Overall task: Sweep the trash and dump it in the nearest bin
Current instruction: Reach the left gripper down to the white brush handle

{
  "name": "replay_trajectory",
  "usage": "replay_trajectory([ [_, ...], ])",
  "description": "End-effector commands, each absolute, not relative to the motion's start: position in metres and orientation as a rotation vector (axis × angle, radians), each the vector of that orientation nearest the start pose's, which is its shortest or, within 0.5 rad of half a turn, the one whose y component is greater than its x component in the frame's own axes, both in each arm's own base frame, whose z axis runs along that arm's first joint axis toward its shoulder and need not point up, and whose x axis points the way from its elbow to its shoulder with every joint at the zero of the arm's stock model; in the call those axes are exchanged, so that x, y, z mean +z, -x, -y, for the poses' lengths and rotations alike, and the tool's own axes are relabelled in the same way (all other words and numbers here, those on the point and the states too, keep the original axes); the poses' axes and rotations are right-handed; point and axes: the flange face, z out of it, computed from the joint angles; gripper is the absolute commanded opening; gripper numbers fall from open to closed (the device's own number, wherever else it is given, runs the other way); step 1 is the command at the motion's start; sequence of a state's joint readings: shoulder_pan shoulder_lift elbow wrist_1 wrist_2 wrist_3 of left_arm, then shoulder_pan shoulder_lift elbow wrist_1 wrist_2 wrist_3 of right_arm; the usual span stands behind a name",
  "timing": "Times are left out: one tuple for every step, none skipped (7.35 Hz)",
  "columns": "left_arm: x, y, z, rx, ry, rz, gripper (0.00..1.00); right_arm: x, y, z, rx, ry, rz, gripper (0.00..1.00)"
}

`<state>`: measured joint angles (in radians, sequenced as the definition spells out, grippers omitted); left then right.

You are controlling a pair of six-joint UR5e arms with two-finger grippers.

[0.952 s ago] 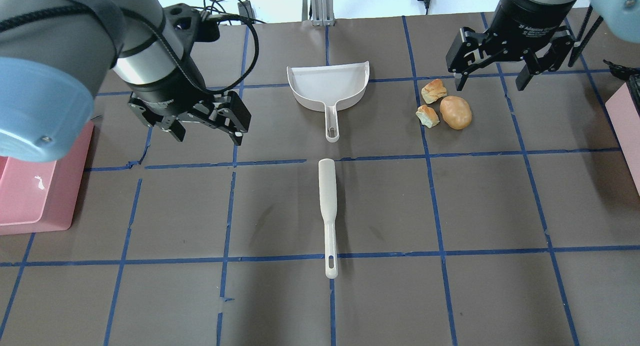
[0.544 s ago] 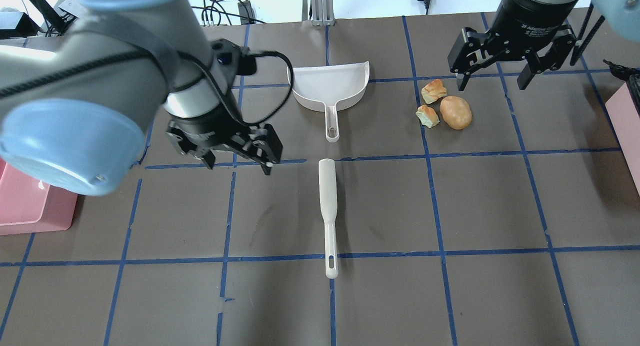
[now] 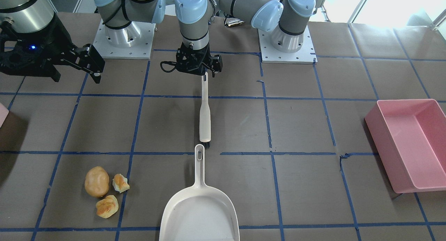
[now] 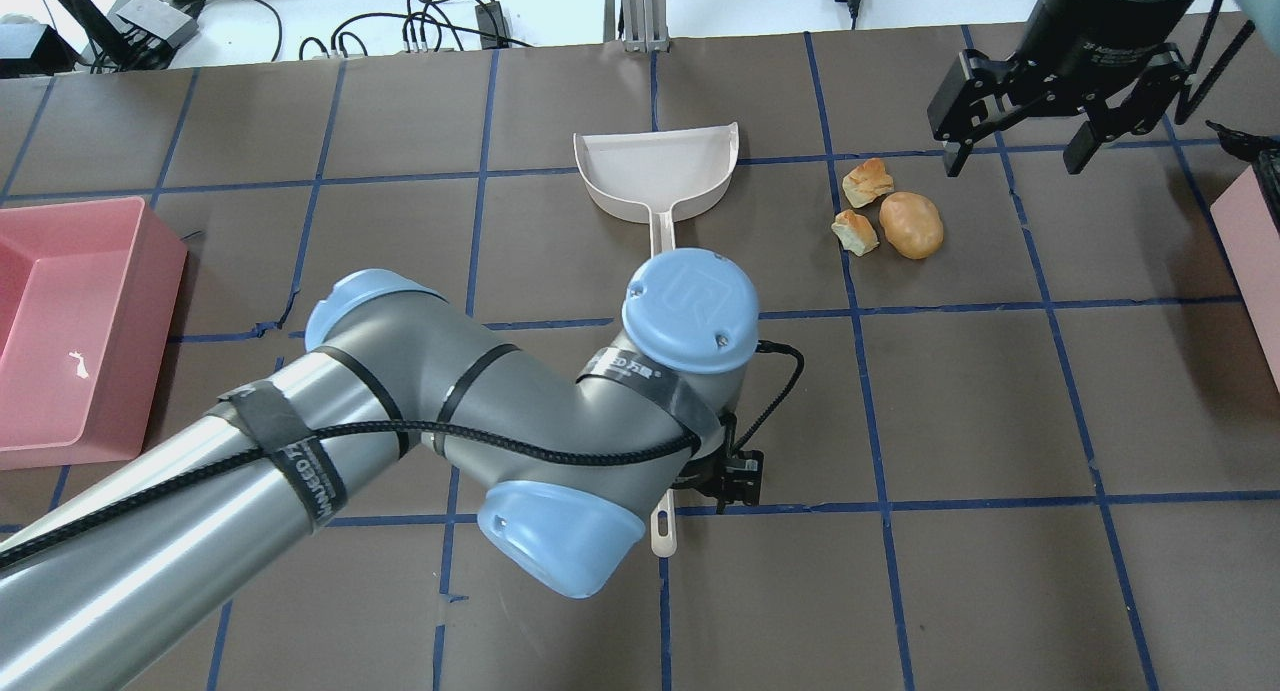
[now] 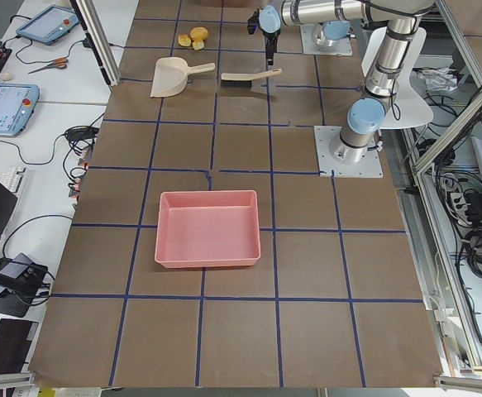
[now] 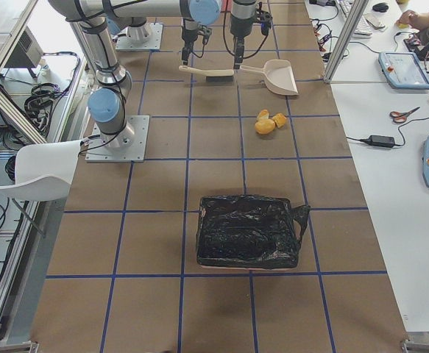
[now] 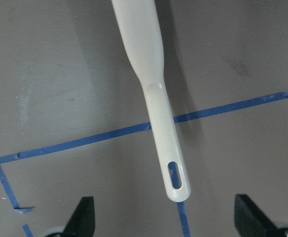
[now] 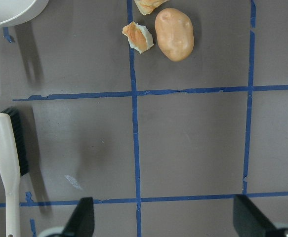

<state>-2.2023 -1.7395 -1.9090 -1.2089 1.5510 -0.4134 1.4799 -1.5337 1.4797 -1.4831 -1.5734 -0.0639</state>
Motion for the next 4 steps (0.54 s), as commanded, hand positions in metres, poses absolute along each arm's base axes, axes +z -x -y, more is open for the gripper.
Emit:
replay_trajectory([
  [0.246, 0.402, 0.308, 0.227, -0.349, -3.027, 0.97, 0.502, -0.083, 0.514, 0.063, -0.043, -3.14, 1.0],
  [0.237, 0.395, 0.303, 0.22, -0.341, -3.013, 0.97, 0.502, -0.084, 0.514, 0.063, -0.041, -3.14, 1.0],
  [0.233, 0.391, 0.296, 0.185, -0.328, -3.031, 0.95, 0.502, -0.084, 0.514, 0.063, -0.041, -3.14, 1.0],
  [0.227, 0.392, 0.296, 0.147, -0.323, -3.054, 0.95, 0.502, -0.084, 0.514, 0.063, -0.041, -3.14, 1.0],
])
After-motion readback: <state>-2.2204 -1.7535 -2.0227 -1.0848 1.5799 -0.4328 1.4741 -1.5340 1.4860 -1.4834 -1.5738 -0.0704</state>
